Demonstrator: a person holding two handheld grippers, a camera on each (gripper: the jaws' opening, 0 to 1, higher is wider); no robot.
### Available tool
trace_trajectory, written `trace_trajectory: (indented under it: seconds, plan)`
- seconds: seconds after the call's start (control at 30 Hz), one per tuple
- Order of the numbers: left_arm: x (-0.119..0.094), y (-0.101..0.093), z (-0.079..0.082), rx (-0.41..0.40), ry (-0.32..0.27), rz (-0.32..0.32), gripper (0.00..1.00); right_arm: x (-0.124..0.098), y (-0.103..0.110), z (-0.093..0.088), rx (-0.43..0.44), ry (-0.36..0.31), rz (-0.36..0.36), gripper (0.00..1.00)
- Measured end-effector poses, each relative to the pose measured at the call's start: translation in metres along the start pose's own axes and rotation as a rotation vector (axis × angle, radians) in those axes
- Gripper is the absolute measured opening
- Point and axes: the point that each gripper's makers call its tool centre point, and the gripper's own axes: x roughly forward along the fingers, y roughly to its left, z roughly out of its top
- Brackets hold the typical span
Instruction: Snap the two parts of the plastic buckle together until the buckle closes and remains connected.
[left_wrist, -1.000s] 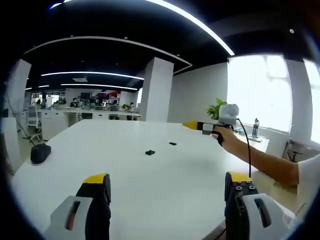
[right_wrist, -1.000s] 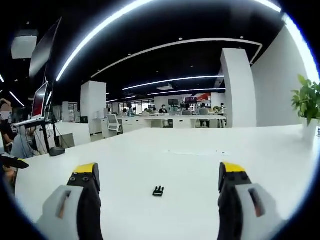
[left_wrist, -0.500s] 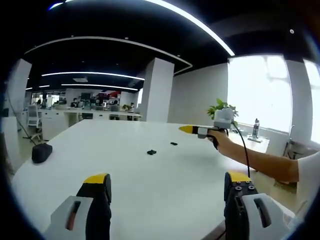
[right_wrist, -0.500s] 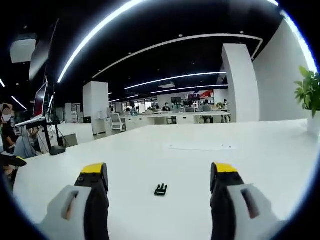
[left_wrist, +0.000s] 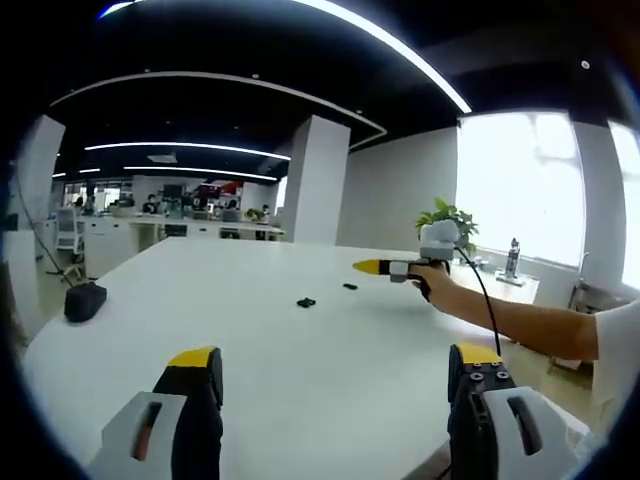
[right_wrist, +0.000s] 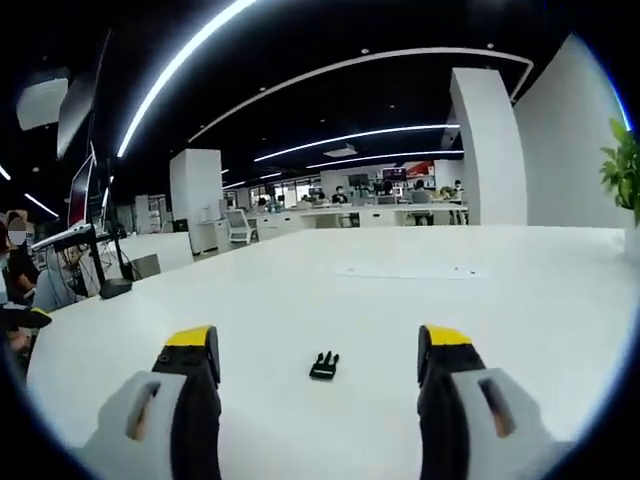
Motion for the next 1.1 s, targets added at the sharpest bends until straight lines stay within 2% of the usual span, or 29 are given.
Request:
trace_trajectory:
  seconds: [0.27,0.4,0.8,1.0,1.1]
  plan:
    - [0.0,-0.002,-0.001,0.005,0.002,-0.006,0.95,0.003,-0.002,-0.012,0.018,0.033,-0.009,0.79]
    - [0.001,-0.003,-0.002,0.006,0.006,-0.008,0.95,0.006,0.001,-0.016,0.026,0.046,0.011,0.77]
    - [0.004,-0.003,-0.005,0.008,0.011,-0.007,0.95,0.011,0.002,-0.027,-0.023,0.121,-0.004,0.72]
    - [0.005,-0.006,-0.003,0.022,0.004,-0.012,0.94,0.013,0.001,-0.034,0.003,0.139,-0.018,0.71]
    - [0.005,-0.005,-0.004,0.023,0.003,-0.012,0.94,0.014,0.003,-0.035,-0.011,0.148,-0.024,0.71]
